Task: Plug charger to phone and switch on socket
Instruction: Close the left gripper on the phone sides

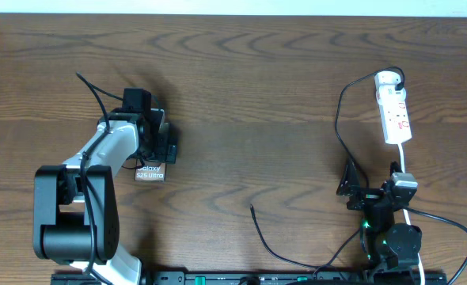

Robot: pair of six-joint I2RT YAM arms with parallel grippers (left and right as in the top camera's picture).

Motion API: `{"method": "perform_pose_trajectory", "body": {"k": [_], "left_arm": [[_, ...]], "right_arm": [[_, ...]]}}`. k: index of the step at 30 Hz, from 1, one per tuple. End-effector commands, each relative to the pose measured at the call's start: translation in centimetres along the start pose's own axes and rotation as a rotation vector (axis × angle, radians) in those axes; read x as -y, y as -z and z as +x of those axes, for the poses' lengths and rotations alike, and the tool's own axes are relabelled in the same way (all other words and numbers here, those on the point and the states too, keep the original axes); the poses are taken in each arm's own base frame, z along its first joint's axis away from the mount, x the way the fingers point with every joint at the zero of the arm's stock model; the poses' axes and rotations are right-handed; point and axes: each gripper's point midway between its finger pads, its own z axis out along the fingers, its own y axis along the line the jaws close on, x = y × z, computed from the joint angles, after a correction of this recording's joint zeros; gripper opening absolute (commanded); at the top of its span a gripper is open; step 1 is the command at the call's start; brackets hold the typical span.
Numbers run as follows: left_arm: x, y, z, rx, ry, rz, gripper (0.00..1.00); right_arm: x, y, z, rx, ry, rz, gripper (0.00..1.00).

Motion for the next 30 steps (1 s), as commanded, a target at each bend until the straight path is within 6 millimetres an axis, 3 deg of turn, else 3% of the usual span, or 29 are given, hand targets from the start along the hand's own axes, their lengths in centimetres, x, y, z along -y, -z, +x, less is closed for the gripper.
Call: {"method": "perform_pose_trajectory", "body": {"k": [1,8,16,21,30], "left_arm": [[0.13,-0.94,1.94,-0.061,0.024,0.01,0.98],[0.13,-0.93,1.95,-0.062,0.024,0.01,1.0],[0.13,-0.94,1.94,-0.061,0.024,0.01,0.95],[0.13,-0.93,1.95,-0.062,0.024,0.01,0.86],[0.13,-0.93,1.95,-0.062,0.024,0.01,0.85]], "right_arm": [[-0.18,0.02,0.1,-0.002,0.012,-0.007,0.99],[-0.18,0.02,0.1,-0.002,0.012,-0.007,0.99],[-0.18,0.02,0.11,-0.003,0.012,-0.007,0.99],[-0.18,0.02,0.1,-0.002,0.012,-0.007,0.99],[-0.18,0.02,0.11,-0.003,0.012,-0.007,0.99]]}}
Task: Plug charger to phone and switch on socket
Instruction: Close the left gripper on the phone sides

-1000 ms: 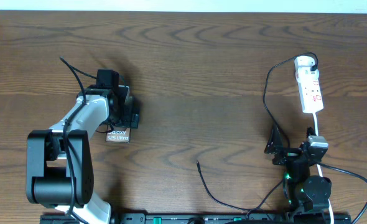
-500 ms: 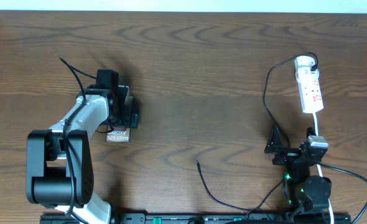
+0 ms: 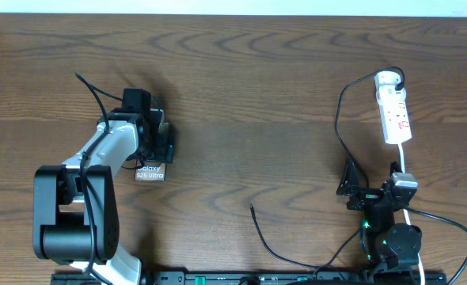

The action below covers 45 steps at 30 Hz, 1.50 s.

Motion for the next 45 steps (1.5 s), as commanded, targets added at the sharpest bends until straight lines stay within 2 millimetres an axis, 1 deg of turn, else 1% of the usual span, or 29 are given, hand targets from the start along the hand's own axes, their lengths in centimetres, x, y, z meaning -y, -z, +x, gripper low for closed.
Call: {"method": "perform_pose_trajectory", "body": {"k": [1,4,20,27,29,37,45], "left_arm": [[0.15,-0.94,1.87,-0.058,0.016,0.012,0.85],[0.15,-0.94,1.87,-0.058,0.016,0.012,0.8],[0.16,-0.94,1.86,-0.058,0.016,0.012,0.76],[0.16,-0.94,1.86,-0.058,0.016,0.012,0.73],[0.16,-0.94,1.85,-0.057,0.016,0.012,0.7],[0.16,-0.94,1.85,-0.057,0.016,0.012,0.69],[0.16,-0.94,1.84,-0.057,0.016,0.012,0.58]], "right_arm": [[-0.18,0.02,0.09,-0.002,0.012,-0.007,0.99],[-0.18,0.02,0.09,-0.002,0.012,-0.007,0.99],[-0.18,0.02,0.09,-0.002,0.012,-0.007,0.99],[-0.18,0.02,0.09,-0.002,0.012,-0.007,0.99],[-0.18,0.02,0.1,-0.002,0.012,-0.007,0.99],[-0.18,0.02,0.09,-0.002,0.012,-0.007,0.99],[-0.18,0.02,0.09,-0.002,0.012,-0.007,0.99]]}}
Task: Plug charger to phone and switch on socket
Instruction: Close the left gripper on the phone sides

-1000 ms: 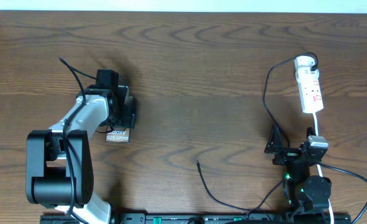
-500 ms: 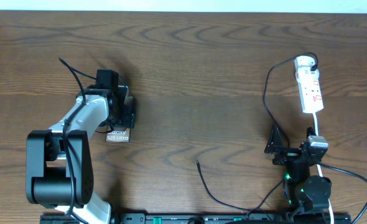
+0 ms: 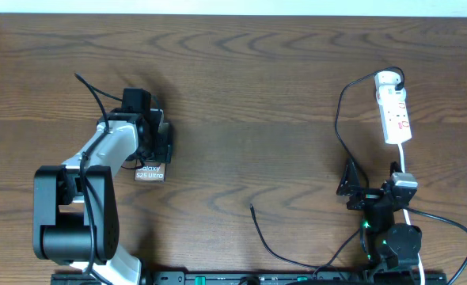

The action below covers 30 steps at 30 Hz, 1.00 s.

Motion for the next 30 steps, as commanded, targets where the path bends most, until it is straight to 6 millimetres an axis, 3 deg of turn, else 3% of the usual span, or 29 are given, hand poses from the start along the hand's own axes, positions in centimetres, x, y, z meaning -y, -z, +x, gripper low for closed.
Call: {"method": "perform_pose_trajectory", "body": {"k": [1,10,16,18,30], "left_arm": [[0.13,-1.0,1.84,-0.058,0.005,0.011,0.56],[0.13,-0.99,1.86,-0.059,0.005,0.011,0.37],[0.13,-1.0,1.85,-0.058,0.005,0.011,0.19],[0.12,-0.99,1.75,-0.054,0.005,0.011,0.08],[0.1,-0.91,1.27,-0.038,0.005,0.01,0.07]], "right_arm": [[-0.18,0.02,0.1,-0.002,0.012,-0.007,0.99],[-0.18,0.02,0.1,-0.002,0.012,-0.007,0.99],[-0.18,0.02,0.11,-0.003,0.012,-0.007,0.99],[-0.18,0.02,0.1,-0.002,0.012,-0.007,0.99],[-0.18,0.02,0.1,-0.002,0.012,-0.007,0.99]]}}
